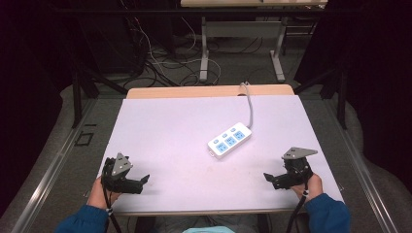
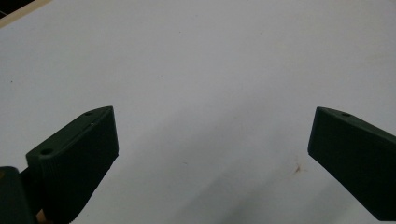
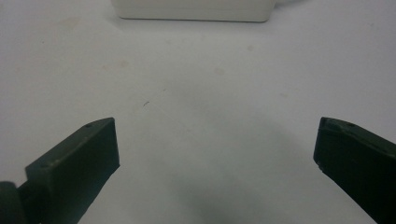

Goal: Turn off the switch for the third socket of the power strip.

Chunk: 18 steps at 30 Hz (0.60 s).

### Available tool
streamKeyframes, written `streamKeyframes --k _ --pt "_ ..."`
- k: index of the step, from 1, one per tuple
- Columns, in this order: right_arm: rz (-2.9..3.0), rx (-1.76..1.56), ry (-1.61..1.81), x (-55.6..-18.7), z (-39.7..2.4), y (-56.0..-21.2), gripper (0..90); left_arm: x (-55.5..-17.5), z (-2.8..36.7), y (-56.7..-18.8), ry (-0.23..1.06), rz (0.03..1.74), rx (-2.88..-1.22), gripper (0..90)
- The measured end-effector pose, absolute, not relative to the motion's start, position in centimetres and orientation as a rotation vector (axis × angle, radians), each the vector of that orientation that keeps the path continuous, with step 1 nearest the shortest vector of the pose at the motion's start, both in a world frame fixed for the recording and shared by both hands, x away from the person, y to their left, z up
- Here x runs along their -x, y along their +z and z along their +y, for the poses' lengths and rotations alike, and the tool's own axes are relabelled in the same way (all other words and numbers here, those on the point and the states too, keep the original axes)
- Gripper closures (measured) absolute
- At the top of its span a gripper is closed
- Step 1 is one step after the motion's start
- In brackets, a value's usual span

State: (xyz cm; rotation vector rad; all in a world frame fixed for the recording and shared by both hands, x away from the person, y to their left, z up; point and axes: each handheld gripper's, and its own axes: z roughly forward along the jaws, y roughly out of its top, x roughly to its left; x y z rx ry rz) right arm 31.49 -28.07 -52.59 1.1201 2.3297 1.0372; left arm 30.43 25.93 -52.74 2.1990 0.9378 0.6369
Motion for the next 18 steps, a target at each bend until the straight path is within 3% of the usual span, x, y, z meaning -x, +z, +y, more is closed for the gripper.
streamKeyframes --k 18 --pt "2.349 -1.107 1.019 -31.42 -27.79 -52.99 0.1 -30.49 25.92 -52.72 0.639 0.934 -2.206 1.6"
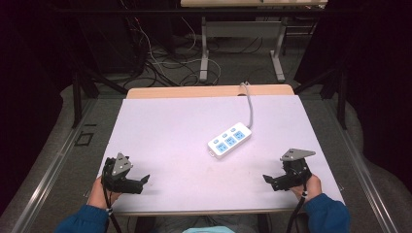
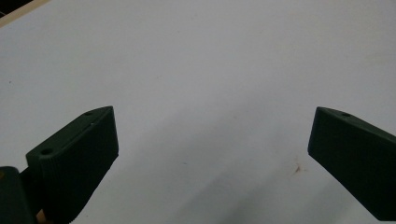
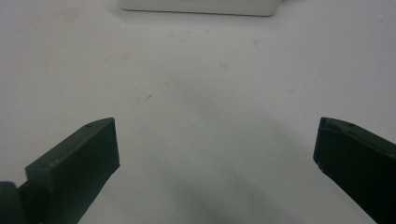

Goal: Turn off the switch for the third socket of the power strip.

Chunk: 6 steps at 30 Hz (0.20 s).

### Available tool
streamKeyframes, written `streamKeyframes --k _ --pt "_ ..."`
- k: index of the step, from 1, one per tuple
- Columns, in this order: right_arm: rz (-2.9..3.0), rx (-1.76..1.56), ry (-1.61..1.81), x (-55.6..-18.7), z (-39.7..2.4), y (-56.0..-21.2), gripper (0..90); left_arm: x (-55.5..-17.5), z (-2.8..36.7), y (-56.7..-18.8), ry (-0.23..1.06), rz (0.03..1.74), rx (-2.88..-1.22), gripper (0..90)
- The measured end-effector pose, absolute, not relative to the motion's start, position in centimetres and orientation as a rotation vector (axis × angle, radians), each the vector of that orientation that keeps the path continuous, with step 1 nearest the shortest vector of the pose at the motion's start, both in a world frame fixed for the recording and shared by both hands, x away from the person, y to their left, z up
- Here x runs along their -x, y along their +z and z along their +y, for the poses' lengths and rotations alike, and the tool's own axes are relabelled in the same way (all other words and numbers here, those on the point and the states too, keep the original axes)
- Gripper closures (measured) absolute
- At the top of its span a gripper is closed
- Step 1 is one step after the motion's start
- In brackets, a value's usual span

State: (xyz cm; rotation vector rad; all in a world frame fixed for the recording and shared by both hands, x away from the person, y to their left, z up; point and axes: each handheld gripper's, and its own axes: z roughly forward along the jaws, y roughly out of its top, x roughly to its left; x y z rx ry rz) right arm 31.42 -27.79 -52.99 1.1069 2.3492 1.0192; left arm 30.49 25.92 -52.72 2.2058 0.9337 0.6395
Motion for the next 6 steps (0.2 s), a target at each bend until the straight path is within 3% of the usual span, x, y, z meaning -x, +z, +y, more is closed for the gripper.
streamKeyframes --k 6 --pt "2.341 -1.098 1.018 -31.44 -27.82 -52.97 0.1 -30.52 25.9 -52.75 0.634 0.934 -2.205 1.5"
